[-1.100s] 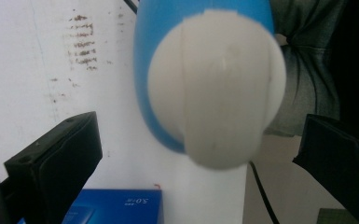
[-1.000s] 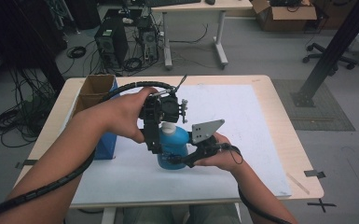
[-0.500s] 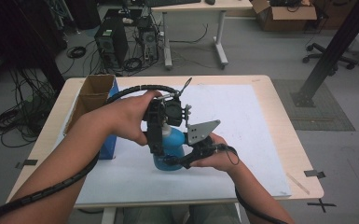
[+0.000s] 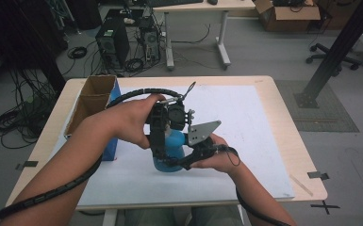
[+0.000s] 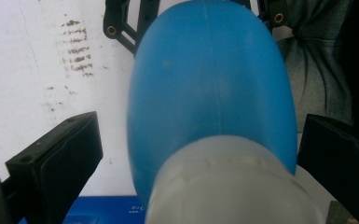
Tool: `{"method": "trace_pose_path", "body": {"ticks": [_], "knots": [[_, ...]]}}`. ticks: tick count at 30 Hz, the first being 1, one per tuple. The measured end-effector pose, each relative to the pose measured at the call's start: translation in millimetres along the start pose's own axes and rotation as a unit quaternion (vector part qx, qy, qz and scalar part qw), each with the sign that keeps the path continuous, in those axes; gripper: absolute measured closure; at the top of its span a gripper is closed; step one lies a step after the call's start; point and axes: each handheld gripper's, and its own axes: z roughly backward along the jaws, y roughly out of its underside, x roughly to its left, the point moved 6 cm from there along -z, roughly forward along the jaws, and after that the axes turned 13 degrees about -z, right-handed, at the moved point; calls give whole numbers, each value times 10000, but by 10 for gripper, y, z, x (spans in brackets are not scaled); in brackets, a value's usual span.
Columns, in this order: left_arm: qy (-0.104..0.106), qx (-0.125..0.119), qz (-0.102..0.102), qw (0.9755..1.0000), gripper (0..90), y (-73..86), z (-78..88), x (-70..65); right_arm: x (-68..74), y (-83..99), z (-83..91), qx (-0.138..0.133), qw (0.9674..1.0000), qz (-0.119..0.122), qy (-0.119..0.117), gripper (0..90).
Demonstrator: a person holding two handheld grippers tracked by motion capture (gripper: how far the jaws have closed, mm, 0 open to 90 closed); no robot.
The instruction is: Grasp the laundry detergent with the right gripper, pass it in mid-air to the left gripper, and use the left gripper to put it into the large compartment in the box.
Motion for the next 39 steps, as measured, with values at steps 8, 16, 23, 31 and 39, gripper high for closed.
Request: {"method": "trace_pose_path", "body": {"ticks": [8, 16, 23, 31, 39], "knots": [[-49, -11, -19, 10000, 7, 12, -20, 1, -7, -2, -17, 23, 10000, -5, 5, 442], [-64, 12, -85, 9999, 39, -17, -17, -4, -3, -9, -30, 25, 10000, -26, -1, 442], [-95, 65, -126, 9999, 94, -33, -9, -6, -1, -13, -17, 19, 10000, -13, 3, 442], [-106, 128, -165, 9997, 187, -50, 8, -12, -4, -26, -8, -5, 10000, -14, 16, 442], [-135, 157, -109, 9997, 204, -53, 7, -15, 1, -29, -6, -12, 10000, -7, 43, 442]]}}
